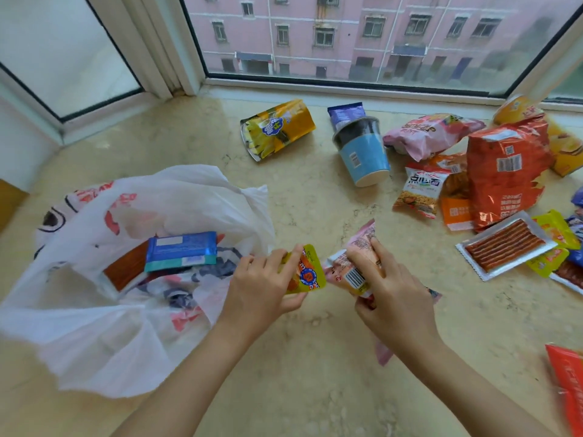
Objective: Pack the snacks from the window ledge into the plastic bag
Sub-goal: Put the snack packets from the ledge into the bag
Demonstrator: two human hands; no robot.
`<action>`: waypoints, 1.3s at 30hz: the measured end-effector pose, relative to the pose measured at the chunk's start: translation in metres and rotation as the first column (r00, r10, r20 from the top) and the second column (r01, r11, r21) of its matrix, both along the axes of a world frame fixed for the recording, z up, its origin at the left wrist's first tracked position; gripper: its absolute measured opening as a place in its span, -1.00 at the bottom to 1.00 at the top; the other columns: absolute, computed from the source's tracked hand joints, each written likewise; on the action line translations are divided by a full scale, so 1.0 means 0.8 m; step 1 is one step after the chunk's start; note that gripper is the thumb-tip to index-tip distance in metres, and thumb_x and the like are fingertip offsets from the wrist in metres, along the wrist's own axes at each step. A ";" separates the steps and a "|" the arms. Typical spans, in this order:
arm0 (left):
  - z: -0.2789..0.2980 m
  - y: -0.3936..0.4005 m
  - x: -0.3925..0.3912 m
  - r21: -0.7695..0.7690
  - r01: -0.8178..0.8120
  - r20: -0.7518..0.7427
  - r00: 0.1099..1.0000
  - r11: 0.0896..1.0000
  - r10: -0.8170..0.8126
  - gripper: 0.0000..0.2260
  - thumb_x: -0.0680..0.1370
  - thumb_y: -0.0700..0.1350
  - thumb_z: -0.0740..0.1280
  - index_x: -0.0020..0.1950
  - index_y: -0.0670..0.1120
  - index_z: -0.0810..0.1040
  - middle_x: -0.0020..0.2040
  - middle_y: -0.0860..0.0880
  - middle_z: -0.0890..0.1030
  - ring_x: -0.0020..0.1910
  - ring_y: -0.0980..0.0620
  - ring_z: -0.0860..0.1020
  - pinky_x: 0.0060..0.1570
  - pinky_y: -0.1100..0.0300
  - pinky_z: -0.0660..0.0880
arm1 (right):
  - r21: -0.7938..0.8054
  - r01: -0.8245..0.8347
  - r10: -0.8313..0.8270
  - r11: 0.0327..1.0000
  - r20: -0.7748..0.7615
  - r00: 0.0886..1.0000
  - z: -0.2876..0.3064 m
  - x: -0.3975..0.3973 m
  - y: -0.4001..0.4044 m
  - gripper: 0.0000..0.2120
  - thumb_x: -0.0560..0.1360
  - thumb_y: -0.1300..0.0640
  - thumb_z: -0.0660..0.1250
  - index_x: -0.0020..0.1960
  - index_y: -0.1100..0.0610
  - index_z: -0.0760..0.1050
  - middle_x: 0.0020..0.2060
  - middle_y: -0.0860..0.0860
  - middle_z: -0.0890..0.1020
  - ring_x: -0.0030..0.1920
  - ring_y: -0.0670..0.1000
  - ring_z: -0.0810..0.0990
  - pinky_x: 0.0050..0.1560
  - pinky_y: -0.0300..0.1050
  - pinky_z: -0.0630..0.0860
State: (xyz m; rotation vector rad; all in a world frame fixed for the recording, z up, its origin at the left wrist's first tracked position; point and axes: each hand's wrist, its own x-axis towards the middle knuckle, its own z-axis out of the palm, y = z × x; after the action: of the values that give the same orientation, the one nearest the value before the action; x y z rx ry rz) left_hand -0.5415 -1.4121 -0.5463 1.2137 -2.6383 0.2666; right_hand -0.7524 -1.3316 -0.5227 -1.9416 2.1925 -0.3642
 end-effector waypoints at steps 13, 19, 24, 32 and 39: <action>0.030 -0.083 0.212 0.091 -0.393 0.356 0.871 0.915 0.339 -0.25 0.04 0.24 0.58 0.12 -0.12 0.65 -0.21 -0.10 0.64 -0.45 -0.12 0.56 -0.44 0.18 0.43 | -0.058 -0.161 0.163 0.985 0.038 0.986 0.027 0.188 -0.064 -0.18 0.04 0.21 0.47 0.31 -0.05 0.49 0.31 0.13 0.51 -0.13 0.20 0.64 -0.32 -0.07 0.52; 0.013 -0.112 0.249 0.083 -0.451 0.374 0.841 0.889 0.391 -0.23 0.04 0.25 0.60 0.17 -0.05 0.63 -0.25 -0.03 0.61 -0.44 -0.06 0.54 -0.42 0.22 0.38 | -0.019 -0.199 0.200 0.980 0.125 0.972 0.030 0.267 -0.120 -0.36 0.25 0.01 0.33 0.33 -0.15 0.36 0.36 0.02 0.42 0.06 0.16 0.58 -0.27 -0.07 0.52; 0.024 -0.112 0.283 -0.007 -0.462 0.337 0.834 0.887 0.437 -0.40 0.09 -0.24 0.57 0.14 -0.19 0.63 -0.10 -0.12 0.65 -0.25 -0.11 0.63 -0.42 0.14 0.52 | -0.031 -0.203 0.206 0.979 0.140 0.968 0.014 0.336 -0.165 -0.36 0.30 0.04 0.39 0.33 -0.14 0.26 0.37 0.00 0.36 0.07 0.15 0.54 -0.27 0.01 0.55; 0.031 -0.103 0.325 0.007 -0.448 0.247 0.867 0.894 0.433 -0.57 0.48 -0.30 0.17 0.35 -0.31 0.43 0.14 -0.23 0.60 0.01 -0.13 0.63 -0.15 0.08 0.60 | 0.015 -0.215 0.215 0.976 0.024 0.976 -0.032 0.389 -0.201 -0.36 0.47 -0.09 0.31 0.48 0.02 0.22 0.48 0.19 0.24 0.33 0.27 0.40 0.14 0.19 0.47; 0.035 -0.083 0.292 0.107 -0.322 0.119 0.943 0.941 0.309 -0.52 0.46 -0.17 0.34 0.39 -0.19 0.44 0.30 -0.15 0.53 0.21 -0.11 0.55 0.01 0.04 0.56 | -0.050 -0.273 0.269 0.961 -0.078 0.960 -0.031 0.361 -0.180 -0.36 0.53 -0.29 0.00 0.48 0.04 0.26 0.49 0.14 0.27 0.45 0.20 0.28 0.34 0.33 0.26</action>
State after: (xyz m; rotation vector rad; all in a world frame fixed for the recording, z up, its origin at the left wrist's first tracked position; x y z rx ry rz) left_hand -0.3077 -1.4785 -0.5187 1.7117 -2.5646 0.2230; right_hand -0.4640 -1.4758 -0.5476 -2.2828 1.9370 -0.3249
